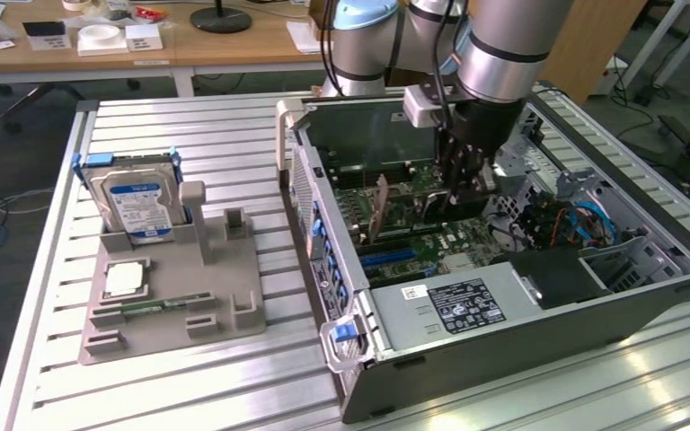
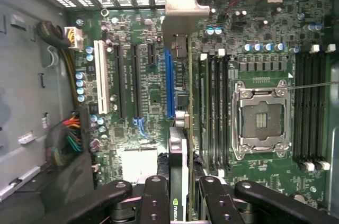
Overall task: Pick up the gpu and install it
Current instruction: 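Insert the gpu into the slot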
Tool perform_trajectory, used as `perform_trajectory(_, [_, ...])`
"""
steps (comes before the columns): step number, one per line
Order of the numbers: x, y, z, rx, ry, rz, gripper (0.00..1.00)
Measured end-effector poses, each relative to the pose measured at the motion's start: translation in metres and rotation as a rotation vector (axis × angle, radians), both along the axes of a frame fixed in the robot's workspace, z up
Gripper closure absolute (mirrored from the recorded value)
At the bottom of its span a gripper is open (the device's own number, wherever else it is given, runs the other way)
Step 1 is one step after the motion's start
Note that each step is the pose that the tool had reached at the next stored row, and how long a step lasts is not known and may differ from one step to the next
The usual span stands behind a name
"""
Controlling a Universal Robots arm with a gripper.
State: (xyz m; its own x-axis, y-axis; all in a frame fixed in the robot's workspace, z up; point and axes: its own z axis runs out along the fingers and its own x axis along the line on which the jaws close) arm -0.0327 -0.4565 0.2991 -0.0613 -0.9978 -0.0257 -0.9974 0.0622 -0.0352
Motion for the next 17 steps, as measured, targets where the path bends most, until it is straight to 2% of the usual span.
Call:
perform_trajectory(3, [-0.0015,-0.0025,-0.0001,0.0,-0.0001,0.0,0.73])
perform_trajectory(8, [-0.0059,-0.0025,-0.0009,-0.0001,-0.0004,0.0,0.73])
perform_trajectory(17, [-0.0063,-0.0026,-0.0031,-0.0002,-0.0004,0.0,0.73])
